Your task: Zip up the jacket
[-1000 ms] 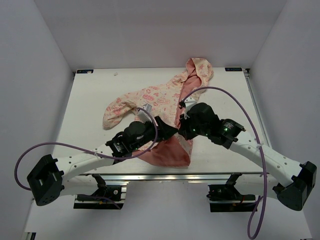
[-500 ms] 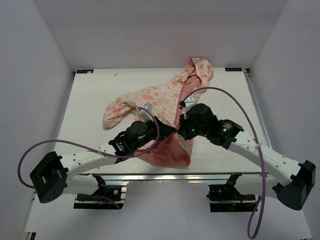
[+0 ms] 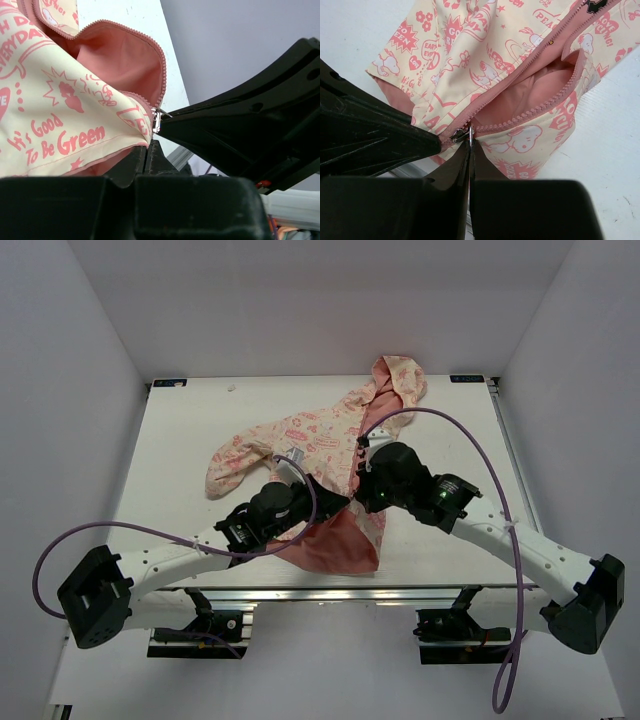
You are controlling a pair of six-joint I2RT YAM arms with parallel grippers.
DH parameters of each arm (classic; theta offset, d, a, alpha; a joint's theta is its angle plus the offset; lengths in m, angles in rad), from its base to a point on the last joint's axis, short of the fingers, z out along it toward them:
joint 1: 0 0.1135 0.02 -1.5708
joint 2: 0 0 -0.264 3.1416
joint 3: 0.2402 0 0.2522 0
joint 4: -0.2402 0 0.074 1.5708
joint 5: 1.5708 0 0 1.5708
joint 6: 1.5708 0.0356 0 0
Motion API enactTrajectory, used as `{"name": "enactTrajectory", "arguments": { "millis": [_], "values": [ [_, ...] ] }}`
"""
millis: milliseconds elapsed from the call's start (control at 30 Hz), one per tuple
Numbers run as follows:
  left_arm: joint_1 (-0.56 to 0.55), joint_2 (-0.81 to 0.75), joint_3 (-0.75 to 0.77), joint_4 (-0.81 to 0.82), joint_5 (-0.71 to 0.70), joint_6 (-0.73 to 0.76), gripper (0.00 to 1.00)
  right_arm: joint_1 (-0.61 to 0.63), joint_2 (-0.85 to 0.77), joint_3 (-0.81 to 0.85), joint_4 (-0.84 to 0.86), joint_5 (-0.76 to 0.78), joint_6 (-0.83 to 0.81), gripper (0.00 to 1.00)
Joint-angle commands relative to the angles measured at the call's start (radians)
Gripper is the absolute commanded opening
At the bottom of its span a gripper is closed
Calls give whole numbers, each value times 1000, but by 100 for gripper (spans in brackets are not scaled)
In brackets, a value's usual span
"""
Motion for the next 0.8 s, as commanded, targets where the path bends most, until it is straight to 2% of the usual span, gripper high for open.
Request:
{"name": "enactTrajectory", "arguments": {
  "millis": [0, 167, 333, 433, 600, 767],
  "values": [
    [-6, -23, 20, -39, 17, 17, 1, -7, -16, -4, 90, 18, -5, 0],
    [-6, -34, 40, -114, 46, 33, 0, -7, 11, 30, 90, 141, -3, 0],
    [-6, -102, -20, -269, 33, -12, 0, -18, 73, 110, 71, 303, -3, 0],
    [-6, -146, -78, -349, 75, -47, 0, -35, 120, 151, 55, 366, -11, 0],
    [-6, -232, -129, -531, 139, -58, 0, -84, 192, 156, 146, 369, -72, 0],
    [-7, -341, -185, -676, 204, -81, 0, -206, 320, 258, 241, 305, -126, 0]
  ]
}}
